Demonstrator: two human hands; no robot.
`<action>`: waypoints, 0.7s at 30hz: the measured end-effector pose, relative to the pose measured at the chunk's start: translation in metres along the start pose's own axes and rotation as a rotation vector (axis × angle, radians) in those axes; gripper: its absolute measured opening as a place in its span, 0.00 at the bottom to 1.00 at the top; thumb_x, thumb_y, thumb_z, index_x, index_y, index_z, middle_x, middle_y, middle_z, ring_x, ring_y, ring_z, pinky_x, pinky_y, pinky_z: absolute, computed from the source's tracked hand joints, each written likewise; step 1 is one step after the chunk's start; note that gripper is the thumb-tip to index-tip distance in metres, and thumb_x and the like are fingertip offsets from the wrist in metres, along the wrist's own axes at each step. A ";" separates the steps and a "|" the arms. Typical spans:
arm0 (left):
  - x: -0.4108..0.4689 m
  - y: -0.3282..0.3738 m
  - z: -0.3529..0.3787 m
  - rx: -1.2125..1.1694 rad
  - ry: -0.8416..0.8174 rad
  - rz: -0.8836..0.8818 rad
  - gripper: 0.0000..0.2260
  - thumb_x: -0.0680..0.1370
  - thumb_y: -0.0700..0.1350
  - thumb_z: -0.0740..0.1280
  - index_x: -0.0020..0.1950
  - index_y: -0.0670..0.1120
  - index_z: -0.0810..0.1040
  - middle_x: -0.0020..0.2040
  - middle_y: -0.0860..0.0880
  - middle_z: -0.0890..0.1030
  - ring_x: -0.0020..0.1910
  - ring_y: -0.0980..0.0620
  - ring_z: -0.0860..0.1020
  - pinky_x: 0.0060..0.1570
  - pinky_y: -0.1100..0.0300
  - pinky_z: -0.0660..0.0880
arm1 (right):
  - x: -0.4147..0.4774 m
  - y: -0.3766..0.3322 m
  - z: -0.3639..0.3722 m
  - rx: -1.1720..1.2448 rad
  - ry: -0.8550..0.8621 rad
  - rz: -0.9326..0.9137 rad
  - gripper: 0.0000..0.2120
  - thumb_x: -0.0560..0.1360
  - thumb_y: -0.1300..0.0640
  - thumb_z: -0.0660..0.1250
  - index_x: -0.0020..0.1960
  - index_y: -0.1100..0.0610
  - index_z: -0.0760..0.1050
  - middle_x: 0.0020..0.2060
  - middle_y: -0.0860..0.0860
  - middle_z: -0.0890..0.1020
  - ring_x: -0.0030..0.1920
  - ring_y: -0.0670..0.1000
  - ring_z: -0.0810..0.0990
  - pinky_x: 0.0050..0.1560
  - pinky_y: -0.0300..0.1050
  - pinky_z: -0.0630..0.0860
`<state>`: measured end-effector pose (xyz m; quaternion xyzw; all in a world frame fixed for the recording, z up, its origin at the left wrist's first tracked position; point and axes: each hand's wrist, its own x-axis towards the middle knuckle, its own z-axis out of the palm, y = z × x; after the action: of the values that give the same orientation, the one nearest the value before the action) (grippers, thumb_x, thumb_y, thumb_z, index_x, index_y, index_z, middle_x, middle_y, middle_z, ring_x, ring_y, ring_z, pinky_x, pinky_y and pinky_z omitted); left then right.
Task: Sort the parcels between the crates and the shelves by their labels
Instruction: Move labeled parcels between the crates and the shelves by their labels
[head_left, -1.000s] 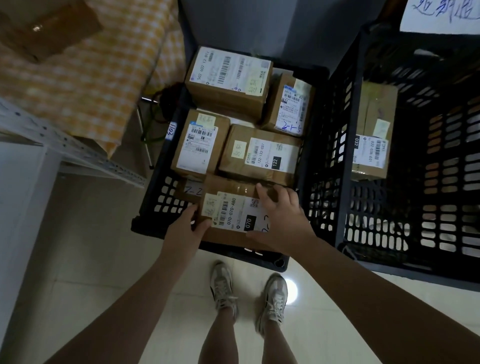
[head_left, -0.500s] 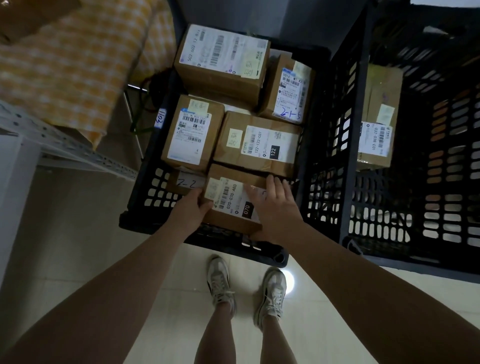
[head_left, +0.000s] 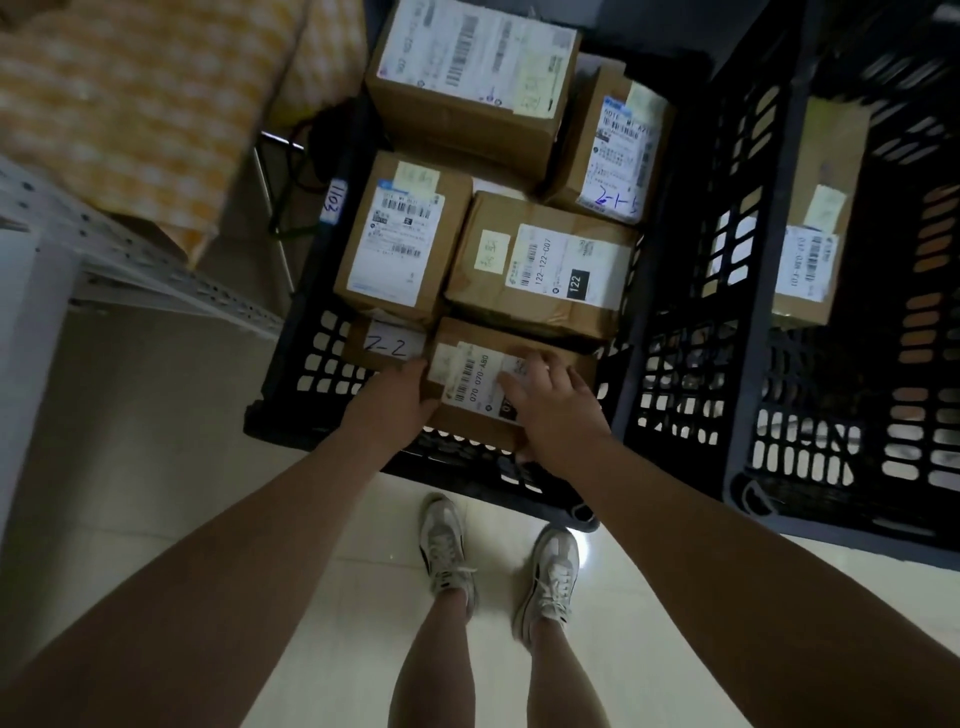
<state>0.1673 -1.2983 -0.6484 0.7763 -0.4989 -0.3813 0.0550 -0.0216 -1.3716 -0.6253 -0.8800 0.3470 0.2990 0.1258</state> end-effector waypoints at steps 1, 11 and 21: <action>-0.004 0.002 -0.004 0.040 0.016 0.012 0.19 0.77 0.45 0.66 0.67 0.45 0.69 0.59 0.42 0.78 0.57 0.43 0.76 0.55 0.47 0.75 | -0.002 0.001 -0.003 0.021 -0.006 0.006 0.39 0.75 0.44 0.67 0.76 0.51 0.49 0.75 0.61 0.49 0.75 0.63 0.49 0.73 0.60 0.55; -0.089 0.044 -0.062 0.538 0.288 0.147 0.16 0.79 0.47 0.59 0.67 0.48 0.68 0.59 0.46 0.76 0.57 0.46 0.74 0.50 0.54 0.72 | -0.056 0.003 -0.067 0.026 0.174 -0.051 0.20 0.77 0.53 0.62 0.68 0.52 0.66 0.64 0.54 0.70 0.66 0.55 0.67 0.70 0.53 0.61; -0.302 0.154 -0.179 0.779 0.775 0.101 0.08 0.77 0.45 0.64 0.54 0.47 0.78 0.51 0.48 0.80 0.51 0.46 0.78 0.49 0.54 0.74 | -0.212 -0.019 -0.222 -0.049 0.657 -0.423 0.17 0.79 0.51 0.56 0.66 0.54 0.71 0.64 0.53 0.73 0.62 0.55 0.71 0.59 0.48 0.67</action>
<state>0.1065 -1.1808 -0.2890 0.7979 -0.5830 0.1484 -0.0383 -0.0345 -1.3396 -0.3196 -0.9836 0.1726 -0.0232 0.0458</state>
